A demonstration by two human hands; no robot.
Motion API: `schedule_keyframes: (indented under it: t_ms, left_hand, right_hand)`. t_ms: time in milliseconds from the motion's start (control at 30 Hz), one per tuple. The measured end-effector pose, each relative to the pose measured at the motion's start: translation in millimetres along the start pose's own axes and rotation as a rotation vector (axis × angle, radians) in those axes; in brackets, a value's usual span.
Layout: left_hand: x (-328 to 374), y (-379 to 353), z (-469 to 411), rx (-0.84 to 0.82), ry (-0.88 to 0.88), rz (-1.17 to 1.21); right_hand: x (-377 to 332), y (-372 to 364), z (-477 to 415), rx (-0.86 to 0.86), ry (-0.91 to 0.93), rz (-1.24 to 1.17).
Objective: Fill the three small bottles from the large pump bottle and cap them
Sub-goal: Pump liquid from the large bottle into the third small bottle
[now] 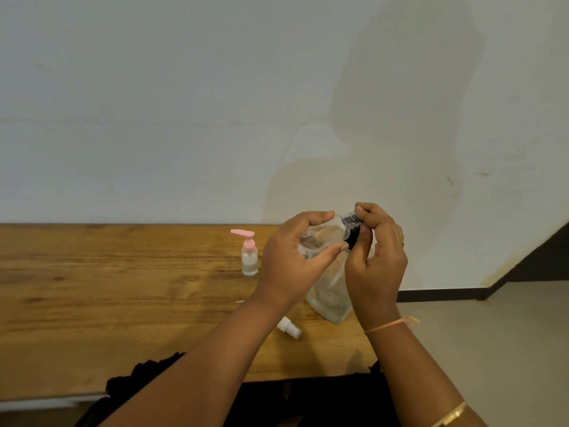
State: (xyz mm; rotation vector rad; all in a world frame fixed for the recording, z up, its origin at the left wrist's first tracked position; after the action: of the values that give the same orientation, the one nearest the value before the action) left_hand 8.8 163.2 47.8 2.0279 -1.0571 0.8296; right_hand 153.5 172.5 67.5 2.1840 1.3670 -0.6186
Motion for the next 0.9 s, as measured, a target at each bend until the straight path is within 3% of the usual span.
schedule_keyframes:
  t_ms: [900]
  left_hand:
    - [-8,-1,-2,-0.032,0.04,-0.021]
  right_hand:
    - [5,-6,1,-0.044,0.036,0.014]
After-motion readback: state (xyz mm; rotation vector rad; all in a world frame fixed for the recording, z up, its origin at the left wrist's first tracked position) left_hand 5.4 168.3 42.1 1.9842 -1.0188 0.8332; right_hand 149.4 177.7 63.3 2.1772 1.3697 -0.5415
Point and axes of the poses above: each hand's wrist, its own z-axis away from the middle knuckle, its own y-axis out of the back of the hand, x = y × z, the point moved 10 cm from there along -z, towards the middle knuckle, and after that the axes turned 7 degrees about -z, right-handed, at the moved point
